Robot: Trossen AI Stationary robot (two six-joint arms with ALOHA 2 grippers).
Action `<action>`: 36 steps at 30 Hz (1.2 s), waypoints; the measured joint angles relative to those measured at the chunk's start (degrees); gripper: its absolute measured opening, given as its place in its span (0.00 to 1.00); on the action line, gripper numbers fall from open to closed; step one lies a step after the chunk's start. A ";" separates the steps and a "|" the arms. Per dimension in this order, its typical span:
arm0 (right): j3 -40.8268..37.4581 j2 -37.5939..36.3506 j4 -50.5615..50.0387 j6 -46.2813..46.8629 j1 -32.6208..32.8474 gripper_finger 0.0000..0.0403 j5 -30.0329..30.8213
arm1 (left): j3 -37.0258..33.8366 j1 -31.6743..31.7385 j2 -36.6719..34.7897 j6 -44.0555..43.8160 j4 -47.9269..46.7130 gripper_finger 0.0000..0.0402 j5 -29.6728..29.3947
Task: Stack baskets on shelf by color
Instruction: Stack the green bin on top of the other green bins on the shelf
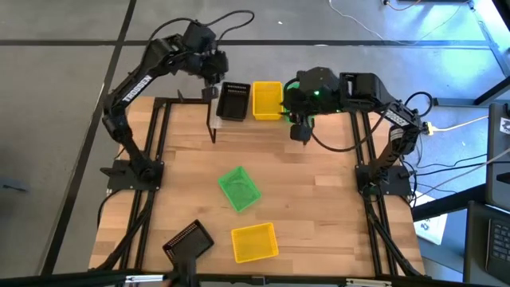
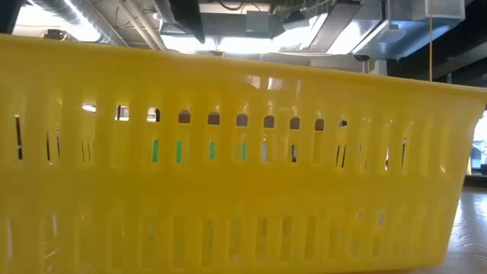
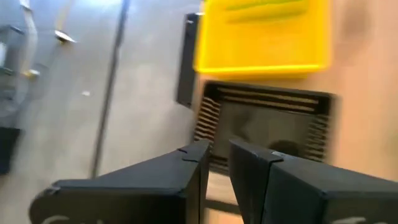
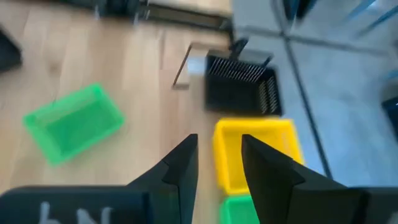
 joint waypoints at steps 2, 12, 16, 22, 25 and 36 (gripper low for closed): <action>-0.13 0.22 -2.88 -0.09 -0.04 0.30 -2.52 | 0.00 -1.20 -1.61 -2.89 -3.26 0.12 2.53; -0.07 1.83 -10.12 1.85 0.85 0.30 -15.60 | 0.00 -11.52 -6.76 -12.32 -14.86 0.12 12.87; -0.07 4.87 -13.66 3.21 3.48 0.30 -15.74 | 0.00 -16.54 -7.95 -14.83 -19.27 0.12 12.87; -0.07 10.08 -12.52 10.82 6.33 0.30 -16.26 | 0.03 -23.62 -9.61 -18.60 -21.33 0.12 12.89; -0.09 12.95 -12.52 16.66 7.05 0.30 -16.27 | -0.10 -26.30 -11.41 -20.88 -21.19 0.12 12.06; -0.11 20.26 -8.13 30.33 9.51 0.30 -18.98 | 0.00 -32.67 -20.17 -28.77 -21.26 0.12 5.81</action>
